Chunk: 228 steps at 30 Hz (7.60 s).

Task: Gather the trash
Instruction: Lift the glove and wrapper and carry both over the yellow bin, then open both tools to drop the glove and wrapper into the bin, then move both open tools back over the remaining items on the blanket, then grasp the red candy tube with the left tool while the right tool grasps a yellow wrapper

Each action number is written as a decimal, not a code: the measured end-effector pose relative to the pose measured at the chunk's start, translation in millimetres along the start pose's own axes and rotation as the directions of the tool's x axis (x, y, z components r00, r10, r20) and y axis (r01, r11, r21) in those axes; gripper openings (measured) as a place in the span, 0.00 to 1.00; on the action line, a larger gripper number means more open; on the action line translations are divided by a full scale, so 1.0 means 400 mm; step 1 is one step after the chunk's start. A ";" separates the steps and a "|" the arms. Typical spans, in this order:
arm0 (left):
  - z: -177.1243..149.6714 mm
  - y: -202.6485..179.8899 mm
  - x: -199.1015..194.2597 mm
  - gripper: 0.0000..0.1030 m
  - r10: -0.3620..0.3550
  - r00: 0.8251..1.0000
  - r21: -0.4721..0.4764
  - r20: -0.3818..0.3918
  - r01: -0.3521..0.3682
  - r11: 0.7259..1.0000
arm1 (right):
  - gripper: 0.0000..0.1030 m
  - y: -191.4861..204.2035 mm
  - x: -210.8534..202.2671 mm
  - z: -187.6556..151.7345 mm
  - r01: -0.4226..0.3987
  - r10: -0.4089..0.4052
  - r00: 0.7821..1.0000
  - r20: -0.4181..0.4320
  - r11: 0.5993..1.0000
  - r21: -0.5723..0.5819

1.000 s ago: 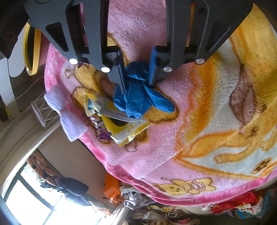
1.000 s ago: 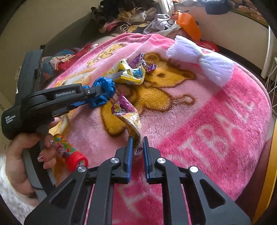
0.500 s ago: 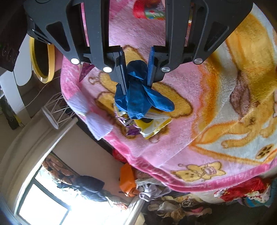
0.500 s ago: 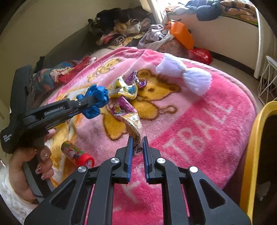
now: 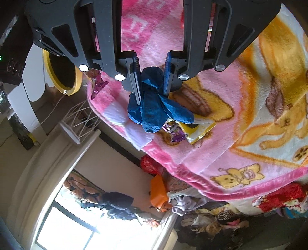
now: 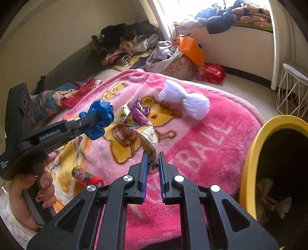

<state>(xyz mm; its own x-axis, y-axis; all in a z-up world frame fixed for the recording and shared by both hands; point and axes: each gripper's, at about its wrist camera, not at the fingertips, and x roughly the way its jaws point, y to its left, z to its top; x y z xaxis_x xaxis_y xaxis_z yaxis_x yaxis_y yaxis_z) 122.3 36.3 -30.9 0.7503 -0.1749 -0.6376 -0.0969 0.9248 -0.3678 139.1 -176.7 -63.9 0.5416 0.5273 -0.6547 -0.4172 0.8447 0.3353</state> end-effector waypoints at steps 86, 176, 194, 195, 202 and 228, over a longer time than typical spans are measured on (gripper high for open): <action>-0.145 -0.483 0.006 0.14 -0.264 0.958 0.355 -0.111 0.287 0.890 | 0.10 -0.384 -0.369 -0.083 0.312 -0.396 0.898 0.193 0.881 0.356; -0.016 -0.168 -0.030 0.89 -0.047 0.995 0.084 0.085 0.040 0.996 | 0.59 -0.161 -0.227 0.003 0.218 -0.237 0.954 0.184 0.969 0.119; -0.066 0.057 -0.086 0.89 0.194 0.980 -0.067 0.036 -0.192 0.979 | 0.59 -0.013 -0.047 0.084 0.136 -0.129 0.984 0.122 0.989 -0.051; -0.077 0.070 -0.083 0.89 0.217 0.976 -0.076 0.019 -0.215 0.974 | 0.59 -0.009 -0.035 0.087 0.136 -0.129 0.985 0.118 0.989 -0.057; -0.117 0.138 -0.094 0.89 0.274 0.961 -0.167 -0.030 -0.275 0.947 | 0.59 0.041 0.058 0.106 0.053 -0.045 0.997 0.058 0.989 -0.135; -0.221 0.247 -0.035 0.79 0.224 0.959 -0.334 -0.172 -0.271 0.903 | 0.58 0.131 0.455 0.176 -0.082 0.060 0.979 -0.193 0.991 -0.108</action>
<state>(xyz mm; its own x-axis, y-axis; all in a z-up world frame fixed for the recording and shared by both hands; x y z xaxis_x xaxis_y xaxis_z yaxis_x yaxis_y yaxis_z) 44.4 100.3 -118.4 0.5853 -0.0185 -0.8106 -0.5093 0.7695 -0.3853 267.3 -30.1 -117.8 0.3645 0.5498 -0.7516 -0.5365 0.7837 0.3131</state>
